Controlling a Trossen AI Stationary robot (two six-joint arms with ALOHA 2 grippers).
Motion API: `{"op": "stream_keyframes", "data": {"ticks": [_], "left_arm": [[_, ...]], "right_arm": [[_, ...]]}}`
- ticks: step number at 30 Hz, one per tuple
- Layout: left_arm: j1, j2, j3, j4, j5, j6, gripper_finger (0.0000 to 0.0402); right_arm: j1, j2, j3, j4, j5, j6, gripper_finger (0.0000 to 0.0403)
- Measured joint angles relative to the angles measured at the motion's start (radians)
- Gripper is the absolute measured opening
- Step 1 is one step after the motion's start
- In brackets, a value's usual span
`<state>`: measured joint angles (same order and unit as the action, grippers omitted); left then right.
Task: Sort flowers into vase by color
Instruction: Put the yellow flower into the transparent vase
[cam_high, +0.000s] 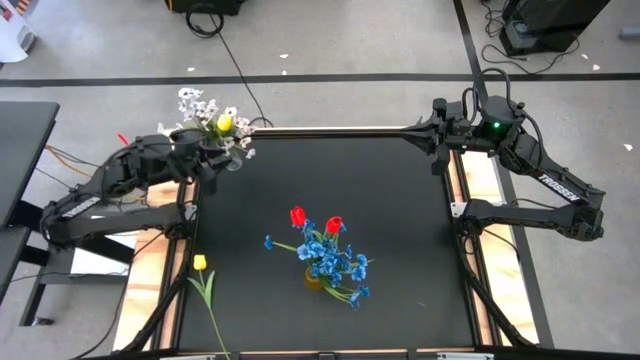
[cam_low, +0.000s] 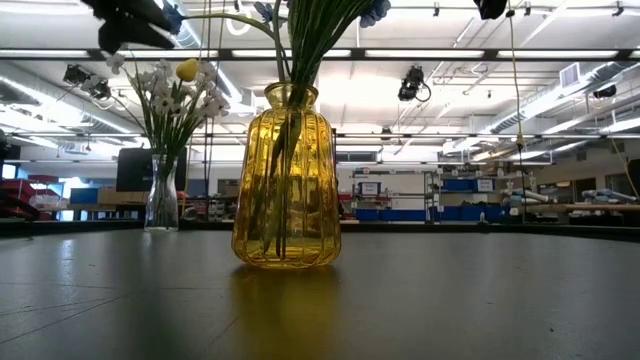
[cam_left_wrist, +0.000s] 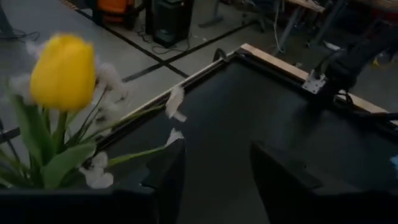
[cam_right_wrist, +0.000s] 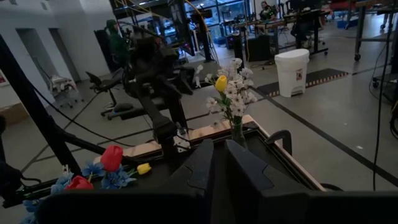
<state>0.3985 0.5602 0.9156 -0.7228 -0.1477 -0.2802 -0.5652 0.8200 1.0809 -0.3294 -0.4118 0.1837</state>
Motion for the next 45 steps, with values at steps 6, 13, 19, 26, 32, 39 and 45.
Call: {"op": "stream_keyframes", "data": {"ticks": [6, 13, 19, 26, 32, 39, 45], "left_arm": [[0.000, 0.082, 0.206, -0.231, 0.051, -0.010, 0.0175], [-0.036, 0.114, 0.291, -0.491, 0.152, -0.167, 0.0171], [-0.122, 0.137, 0.229, -0.501, 0.180, -0.318, 0.0171], [-0.237, 0.224, 0.165, -0.500, 0.180, -0.436, 0.0171], [-0.349, 0.290, 0.122, -0.500, 0.180, -0.687, 0.0171], [-0.511, 0.326, 0.056, -0.501, 0.198, -1.043, 0.0171], [-0.691, 0.337, 0.010, -0.493, 0.199, -1.318, 0.0171]], "right_arm": [[0.000, 0.000, 0.000, 0.003, 0.000, 0.000, 0.0048], [0.000, 0.015, 0.000, 0.092, 0.007, 0.186, 0.0048], [0.047, 0.118, -0.007, 0.100, -0.029, 0.322, 0.0048], [0.197, 0.262, -0.025, 0.114, -0.060, 0.345, 0.0048], [0.271, 0.277, -0.025, 0.118, 0.019, 0.348, 0.0047], [0.292, 0.204, -0.025, 0.119, 0.060, 0.348, 0.0046], [0.291, 0.129, -0.025, 0.095, 0.057, 0.337, 0.0046]]}}
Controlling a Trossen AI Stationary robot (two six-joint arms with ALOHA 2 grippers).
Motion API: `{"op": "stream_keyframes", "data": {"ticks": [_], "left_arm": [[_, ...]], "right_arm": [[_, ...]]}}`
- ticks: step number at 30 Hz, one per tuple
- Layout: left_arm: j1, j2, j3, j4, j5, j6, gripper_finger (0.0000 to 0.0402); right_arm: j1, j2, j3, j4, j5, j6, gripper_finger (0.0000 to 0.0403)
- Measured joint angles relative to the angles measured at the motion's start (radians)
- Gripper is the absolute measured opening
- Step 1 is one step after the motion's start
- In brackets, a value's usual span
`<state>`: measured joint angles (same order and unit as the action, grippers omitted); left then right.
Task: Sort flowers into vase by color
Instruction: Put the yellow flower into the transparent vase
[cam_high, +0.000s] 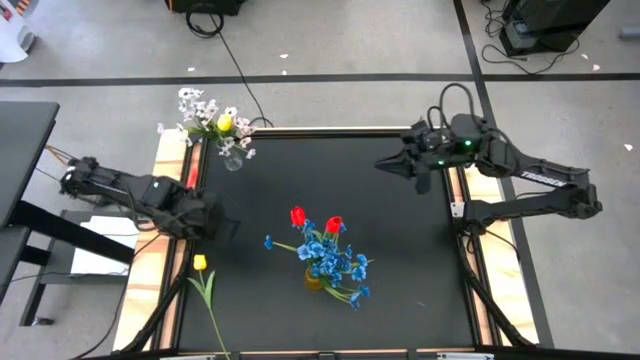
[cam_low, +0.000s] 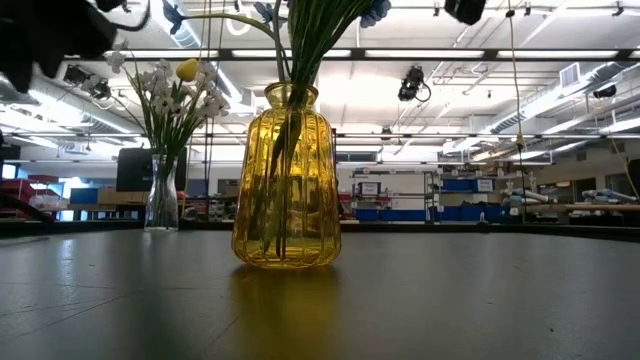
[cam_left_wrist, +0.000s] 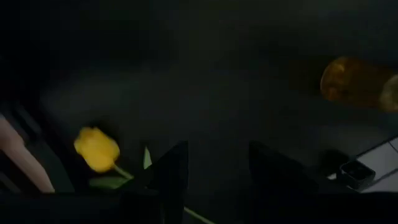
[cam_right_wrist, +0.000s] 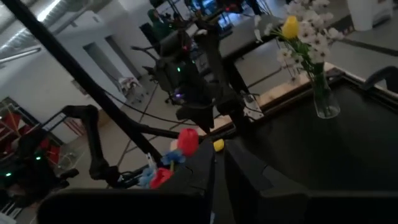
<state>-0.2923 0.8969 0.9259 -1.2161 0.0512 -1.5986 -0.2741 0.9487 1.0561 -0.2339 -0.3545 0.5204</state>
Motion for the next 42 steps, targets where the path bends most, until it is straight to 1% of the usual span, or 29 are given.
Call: {"op": "stream_keyframes", "data": {"ticks": [4, 6, 9, 12, 13, 16, 24, 29, 33, 36, 39, 42], "left_arm": [[-0.133, 0.019, -0.004, 0.032, 0.000, -0.185, 0.0171], [-0.202, 0.044, -0.004, 0.056, 0.000, -0.294, 0.0171], [-0.315, 0.106, -0.004, 0.099, -0.001, -0.427, 0.0171], [-0.411, 0.183, -0.004, 0.108, 0.001, -0.555, 0.0171], [-0.436, 0.205, -0.004, 0.114, 0.010, -0.576, 0.0171], [-0.478, 0.271, -0.004, 0.143, 0.065, -0.598, 0.0171], [-0.542, 0.417, -0.004, 0.252, 0.069, -0.607, 0.0172], [-0.544, 0.468, -0.004, 0.239, 0.091, -0.612, 0.0174], [-0.569, 0.484, -0.005, 0.206, 0.095, -0.616, 0.0196], [-0.608, 0.485, -0.057, 0.299, 0.107, -0.632, 0.0218], [-0.637, 0.499, -0.132, 0.442, 0.162, -0.649, 0.0237], [-0.642, 0.500, -0.167, 0.460, 0.187, -0.655, 0.0248]], "right_arm": [[0.000, -0.045, 0.000, -0.022, 0.000, -0.015, 0.0046], [-0.005, -0.062, 0.000, -0.038, 0.027, 0.003, 0.0046], [-0.015, -0.082, 0.000, -0.087, 0.074, 0.043, 0.0046], [-0.017, -0.092, 0.000, -0.149, 0.098, 0.063, 0.0046], [-0.017, -0.093, 0.000, -0.169, 0.100, 0.063, 0.0046], [-0.017, -0.092, 0.000, -0.207, 0.099, 0.063, 0.0046], [-0.016, -0.087, 0.000, -0.211, 0.099, 0.053, 0.0046], [-0.016, -0.087, 0.000, -0.211, 0.099, 0.052, 0.0046], [-0.016, -0.087, 0.000, -0.218, 0.099, 0.052, 0.0046], [-0.016, -0.087, 0.000, -0.229, 0.099, 0.052, 0.0046], [-0.016, -0.088, 0.000, -0.248, 0.099, 0.052, 0.0046], [-0.009, -0.097, 0.000, -0.257, 0.099, 0.052, 0.0046]]}}
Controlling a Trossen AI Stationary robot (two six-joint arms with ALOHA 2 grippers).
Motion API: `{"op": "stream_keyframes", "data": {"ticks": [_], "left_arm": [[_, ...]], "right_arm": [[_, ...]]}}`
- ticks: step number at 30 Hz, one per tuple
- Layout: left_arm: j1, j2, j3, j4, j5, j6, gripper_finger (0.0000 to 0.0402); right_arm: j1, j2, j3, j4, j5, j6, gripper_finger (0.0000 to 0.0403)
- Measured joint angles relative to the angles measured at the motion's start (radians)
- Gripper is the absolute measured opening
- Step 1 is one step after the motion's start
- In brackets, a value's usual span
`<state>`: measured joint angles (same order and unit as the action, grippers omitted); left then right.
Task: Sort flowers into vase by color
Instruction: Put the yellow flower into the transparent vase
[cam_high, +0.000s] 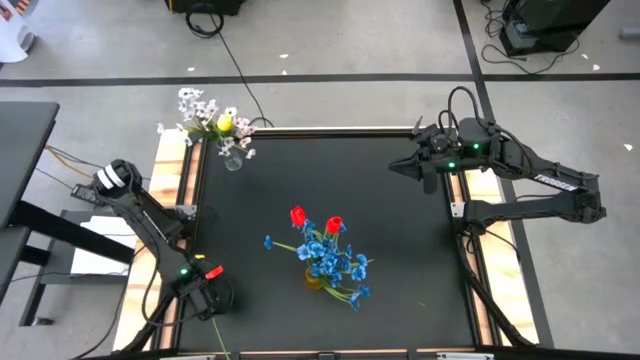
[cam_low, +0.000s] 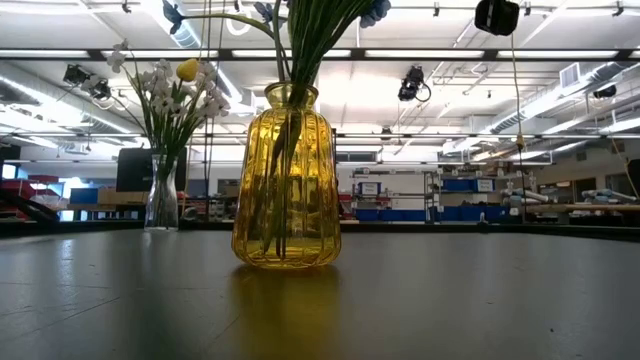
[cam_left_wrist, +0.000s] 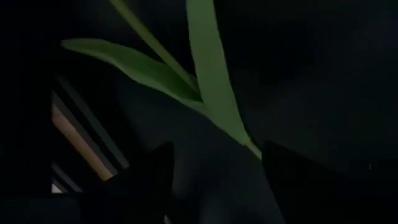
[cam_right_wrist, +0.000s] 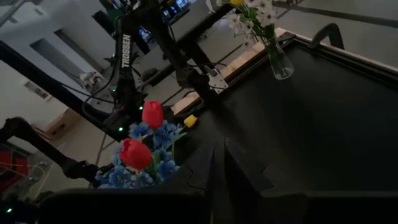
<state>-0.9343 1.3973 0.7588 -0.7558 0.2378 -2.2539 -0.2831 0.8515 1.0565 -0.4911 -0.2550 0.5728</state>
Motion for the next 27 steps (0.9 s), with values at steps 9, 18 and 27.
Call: {"op": "stream_keyframes", "data": {"ticks": [9, 18, 27], "left_arm": [[0.012, 0.007, -0.042, 0.027, -0.038, 0.017, 0.0232], [0.014, 0.036, -0.053, 0.047, 0.011, 0.018, 0.0167], [0.018, 0.036, -0.053, 0.051, 0.016, 0.029, 0.0030]], "right_arm": [[0.007, -0.039, 0.000, -0.002, 0.003, -0.019, 0.0046], [0.010, -0.060, 0.000, -0.012, -0.004, -0.007, 0.0046], [0.010, -0.082, 0.000, -0.027, 0.000, -0.026, 0.0046]]}}
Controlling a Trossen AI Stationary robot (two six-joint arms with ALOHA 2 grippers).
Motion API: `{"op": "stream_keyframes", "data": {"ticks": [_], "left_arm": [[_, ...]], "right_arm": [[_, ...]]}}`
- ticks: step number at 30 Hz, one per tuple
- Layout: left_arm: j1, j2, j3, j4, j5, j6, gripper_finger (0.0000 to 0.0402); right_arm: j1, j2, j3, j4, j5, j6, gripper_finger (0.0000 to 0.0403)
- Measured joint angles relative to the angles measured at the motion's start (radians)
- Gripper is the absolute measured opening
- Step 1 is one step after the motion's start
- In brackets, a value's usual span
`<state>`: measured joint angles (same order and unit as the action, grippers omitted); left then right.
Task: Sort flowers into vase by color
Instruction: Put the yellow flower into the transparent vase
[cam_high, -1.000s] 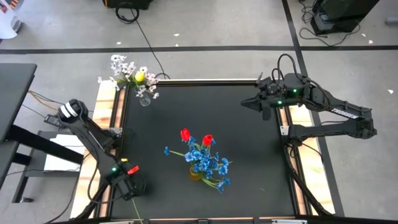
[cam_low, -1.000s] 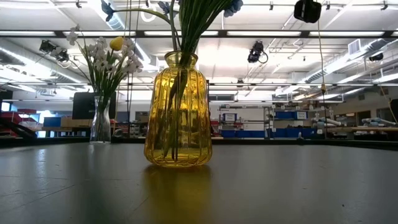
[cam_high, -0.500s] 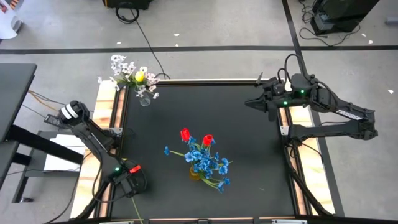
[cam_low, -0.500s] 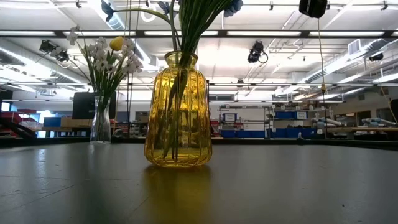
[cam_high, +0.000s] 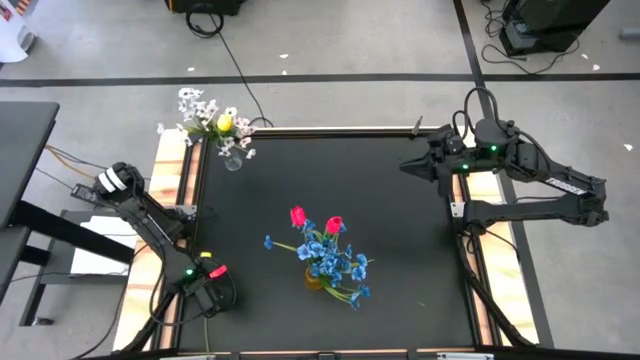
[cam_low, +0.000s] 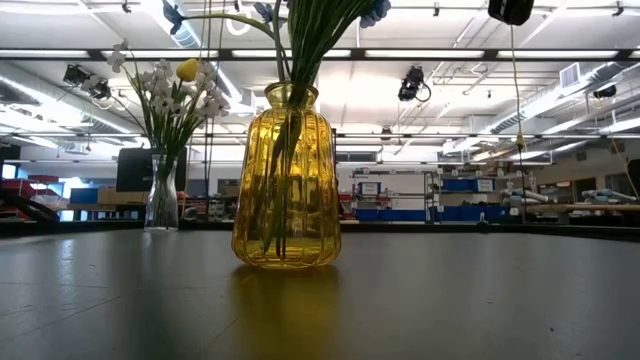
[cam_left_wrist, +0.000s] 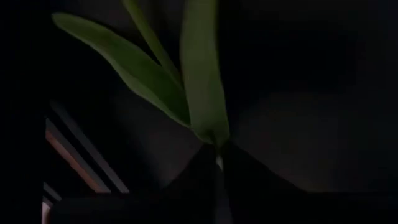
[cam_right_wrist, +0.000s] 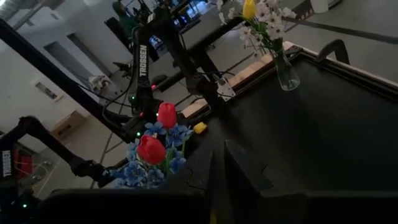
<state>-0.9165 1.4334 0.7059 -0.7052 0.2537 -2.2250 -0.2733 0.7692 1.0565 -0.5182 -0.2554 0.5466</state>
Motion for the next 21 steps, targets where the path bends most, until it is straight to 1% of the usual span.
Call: {"op": "stream_keyframes", "data": {"ticks": [1, 3, 5, 8, 12, 15, 21], "left_arm": [[0.000, 0.000, 0.000, 0.001, 0.002, 0.000, 0.0017], [0.005, 0.000, 0.000, 0.007, 0.006, 0.000, 0.0007], [0.014, 0.000, 0.002, 0.023, 0.020, 0.003, 0.0006], [0.035, 0.000, 0.041, 0.030, 0.021, 0.004, 0.0006], [0.046, 0.000, 0.124, -0.023, -0.030, 0.018, 0.0005], [0.045, 0.000, 0.221, -0.129, -0.059, 0.023, 0.0005], [0.056, 0.000, 0.478, -0.486, -0.151, 0.047, 0.0004]], "right_arm": [[0.000, -0.002, 0.000, 0.000, 0.000, 0.000, 0.0046], [0.000, -0.005, 0.000, -0.007, 0.000, -0.003, 0.0046], [0.000, -0.009, 0.000, -0.011, 0.000, -0.006, 0.0046], [0.001, -0.013, 0.000, -0.017, 0.000, -0.007, 0.0046], [0.009, -0.017, 0.000, -0.016, 0.000, -0.007, 0.0046], [0.012, -0.016, 0.000, -0.016, 0.000, -0.008, 0.0046], [0.012, -0.015, 0.000, -0.016, 0.000, -0.020, 0.0046]]}}
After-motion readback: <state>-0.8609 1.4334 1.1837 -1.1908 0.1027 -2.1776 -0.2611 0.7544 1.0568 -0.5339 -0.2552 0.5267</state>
